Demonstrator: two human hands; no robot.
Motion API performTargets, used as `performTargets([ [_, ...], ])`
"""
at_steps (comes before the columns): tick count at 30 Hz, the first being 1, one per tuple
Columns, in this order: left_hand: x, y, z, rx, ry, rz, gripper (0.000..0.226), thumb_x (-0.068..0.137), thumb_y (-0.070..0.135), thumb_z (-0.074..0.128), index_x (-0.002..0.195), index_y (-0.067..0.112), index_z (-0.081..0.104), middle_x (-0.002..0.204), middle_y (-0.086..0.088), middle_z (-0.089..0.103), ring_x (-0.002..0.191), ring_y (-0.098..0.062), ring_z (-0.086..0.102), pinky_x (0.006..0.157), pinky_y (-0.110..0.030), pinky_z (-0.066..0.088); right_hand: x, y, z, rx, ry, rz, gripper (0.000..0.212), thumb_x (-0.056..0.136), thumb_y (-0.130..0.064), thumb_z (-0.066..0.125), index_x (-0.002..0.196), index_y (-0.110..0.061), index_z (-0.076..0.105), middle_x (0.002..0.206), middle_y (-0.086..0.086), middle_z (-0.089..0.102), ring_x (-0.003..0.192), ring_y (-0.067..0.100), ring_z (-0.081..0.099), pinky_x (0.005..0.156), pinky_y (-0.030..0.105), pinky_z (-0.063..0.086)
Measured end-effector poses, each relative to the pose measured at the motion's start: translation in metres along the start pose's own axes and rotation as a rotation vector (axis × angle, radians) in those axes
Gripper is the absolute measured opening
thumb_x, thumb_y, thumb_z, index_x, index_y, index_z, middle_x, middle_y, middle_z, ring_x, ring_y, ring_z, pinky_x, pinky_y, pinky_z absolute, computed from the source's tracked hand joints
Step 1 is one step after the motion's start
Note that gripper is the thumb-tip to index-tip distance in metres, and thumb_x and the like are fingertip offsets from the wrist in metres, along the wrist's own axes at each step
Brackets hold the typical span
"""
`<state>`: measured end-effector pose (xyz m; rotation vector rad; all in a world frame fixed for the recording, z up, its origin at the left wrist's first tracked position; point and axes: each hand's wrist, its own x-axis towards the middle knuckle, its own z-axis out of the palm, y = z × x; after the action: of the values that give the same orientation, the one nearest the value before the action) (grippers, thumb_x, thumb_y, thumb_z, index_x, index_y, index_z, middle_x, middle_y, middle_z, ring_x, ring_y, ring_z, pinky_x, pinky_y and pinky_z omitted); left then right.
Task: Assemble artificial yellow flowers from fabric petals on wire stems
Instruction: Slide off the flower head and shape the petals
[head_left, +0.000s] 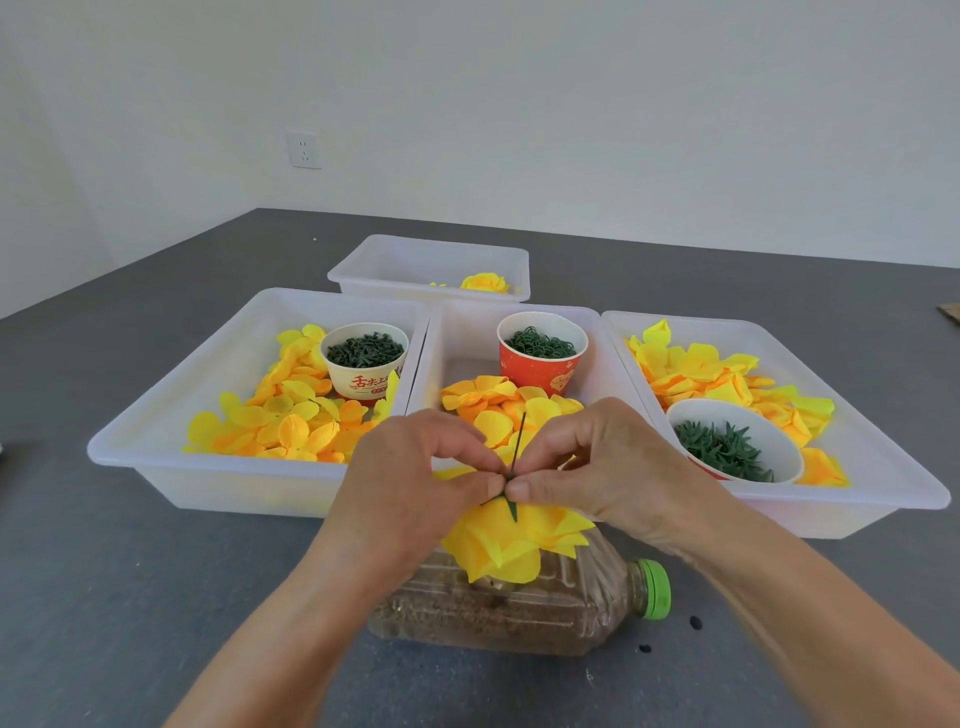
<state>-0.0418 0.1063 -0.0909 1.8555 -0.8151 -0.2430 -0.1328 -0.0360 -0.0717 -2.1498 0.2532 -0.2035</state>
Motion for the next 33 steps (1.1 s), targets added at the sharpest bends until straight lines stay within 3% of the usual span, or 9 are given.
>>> performTargets([
  [5,0.002,0.003,-0.001,0.186,-0.026,0.089,0.011,0.071,0.016,0.079,0.069,0.026,0.074,0.089,0.018,0.065,0.092,-0.001,0.057,0.08,-0.018,0.042,0.0,0.0,0.003,-0.111,0.075,-0.04,0.029,0.07,-0.015,0.081,0.057,-0.036,0.066,0.058,-0.012,0.063,0.058,-0.004,0.053,0.057,0.009,0.039],
  [8,0.002,0.003,-0.002,0.244,-0.053,0.165,0.006,0.072,0.016,0.078,0.072,0.022,0.076,0.089,0.02,0.065,0.097,-0.005,0.054,0.086,-0.026,0.04,-0.003,0.001,0.006,-0.15,0.105,-0.073,0.029,0.07,-0.016,0.081,0.057,-0.036,0.064,0.064,-0.008,0.063,0.063,0.003,0.055,0.061,0.018,0.044],
  [11,0.002,-0.001,-0.002,0.266,-0.051,0.225,0.007,0.073,0.014,0.077,0.071,0.02,0.076,0.082,0.02,0.066,0.095,-0.004,0.053,0.085,-0.022,0.038,-0.004,0.002,0.007,-0.168,0.118,-0.097,0.029,0.072,-0.015,0.079,0.058,-0.034,0.063,0.07,-0.005,0.065,0.072,0.012,0.058,0.072,0.031,0.049],
  [16,0.002,-0.009,0.001,0.235,-0.036,0.246,0.009,0.072,0.013,0.078,0.07,0.022,0.075,0.081,0.02,0.066,0.095,0.0,0.052,0.079,-0.014,0.038,-0.001,0.004,0.007,-0.193,0.073,-0.094,0.026,0.075,-0.015,0.077,0.061,-0.032,0.062,0.071,-0.009,0.064,0.077,0.009,0.058,0.077,0.036,0.049],
  [21,0.0,-0.014,0.004,0.231,-0.008,0.283,0.012,0.071,0.012,0.078,0.067,0.022,0.074,0.079,0.024,0.064,0.094,0.003,0.052,0.082,-0.02,0.041,0.0,0.008,0.008,-0.167,0.084,-0.107,0.027,0.074,-0.014,0.077,0.06,-0.033,0.062,0.073,-0.007,0.065,0.081,0.015,0.06,0.08,0.041,0.049],
  [25,-0.003,-0.016,0.006,0.263,0.023,0.305,0.013,0.07,0.01,0.079,0.065,0.021,0.072,0.079,0.023,0.064,0.093,-0.001,0.053,0.082,-0.027,0.043,-0.003,0.012,0.012,-0.154,0.126,-0.117,0.026,0.074,-0.013,0.077,0.061,-0.031,0.063,0.072,-0.008,0.065,0.076,0.009,0.06,0.078,0.035,0.049],
  [27,-0.005,-0.016,0.006,0.231,0.036,0.272,0.014,0.069,0.011,0.08,0.065,0.023,0.073,0.077,0.023,0.065,0.09,0.0,0.054,0.082,-0.024,0.042,-0.006,0.012,0.014,-0.135,0.159,-0.115,0.025,0.073,-0.013,0.078,0.062,-0.031,0.064,0.071,-0.01,0.064,0.074,0.005,0.059,0.077,0.029,0.049],
  [30,-0.006,-0.013,0.004,0.112,0.041,0.169,0.023,0.069,0.011,0.08,0.064,0.032,0.071,0.085,0.028,0.063,0.089,0.008,0.055,0.074,-0.004,0.037,-0.007,0.009,0.009,-0.06,0.121,-0.054,0.025,0.07,-0.009,0.079,0.067,-0.03,0.068,0.073,-0.01,0.066,0.075,0.007,0.061,0.078,0.032,0.052],
  [33,-0.007,-0.013,-0.001,0.048,-0.002,0.08,0.027,0.068,0.009,0.08,0.069,0.035,0.072,0.084,0.027,0.065,0.086,0.007,0.058,0.077,-0.014,0.044,-0.008,0.006,0.003,-0.011,0.053,0.009,0.026,0.071,-0.004,0.078,0.073,-0.029,0.071,0.075,-0.008,0.069,0.073,0.004,0.061,0.076,0.028,0.052],
])
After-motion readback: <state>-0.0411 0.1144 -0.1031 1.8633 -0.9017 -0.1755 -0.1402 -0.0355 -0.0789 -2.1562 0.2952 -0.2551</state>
